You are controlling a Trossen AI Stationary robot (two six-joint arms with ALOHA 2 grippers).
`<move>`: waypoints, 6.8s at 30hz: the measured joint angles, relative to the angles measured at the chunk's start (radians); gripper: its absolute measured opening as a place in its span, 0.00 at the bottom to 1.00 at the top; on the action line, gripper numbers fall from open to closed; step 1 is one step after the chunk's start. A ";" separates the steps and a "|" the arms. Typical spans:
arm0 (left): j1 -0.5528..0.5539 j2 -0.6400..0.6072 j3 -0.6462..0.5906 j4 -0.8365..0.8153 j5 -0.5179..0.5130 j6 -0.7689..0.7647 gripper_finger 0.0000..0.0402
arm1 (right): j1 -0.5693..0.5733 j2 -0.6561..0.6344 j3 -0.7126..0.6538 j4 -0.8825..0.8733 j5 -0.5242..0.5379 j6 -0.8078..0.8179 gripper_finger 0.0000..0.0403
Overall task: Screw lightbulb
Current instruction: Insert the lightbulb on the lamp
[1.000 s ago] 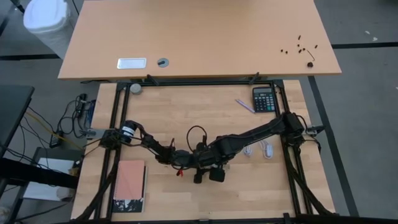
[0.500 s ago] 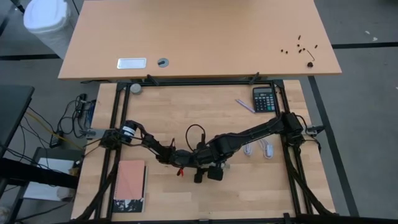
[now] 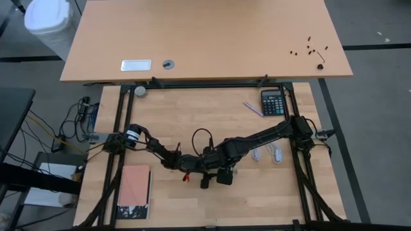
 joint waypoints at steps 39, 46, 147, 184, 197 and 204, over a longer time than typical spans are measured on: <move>0.000 0.000 -0.001 -0.016 0.036 -0.029 0.55 | 0.190 -0.021 0.192 -0.193 0.334 0.148 0.69; -0.002 0.000 0.012 -0.002 0.024 -0.048 0.61 | 0.193 -0.021 0.192 -0.161 0.356 0.153 0.69; 0.150 -0.002 -0.394 0.430 -0.153 -0.026 0.48 | -0.241 -0.037 -0.040 0.387 0.092 -0.562 0.69; 0.114 0.002 -0.340 0.420 0.024 -0.056 0.48 | -0.206 0.014 -0.019 0.344 -0.068 -0.994 0.69; 0.115 0.002 -0.325 0.406 -0.016 -0.106 0.48 | -0.186 0.045 0.007 0.364 -0.012 -0.976 0.69; 0.115 0.000 -0.325 0.396 -0.017 -0.128 0.48 | -0.194 0.042 0.004 0.356 -0.013 -0.827 0.69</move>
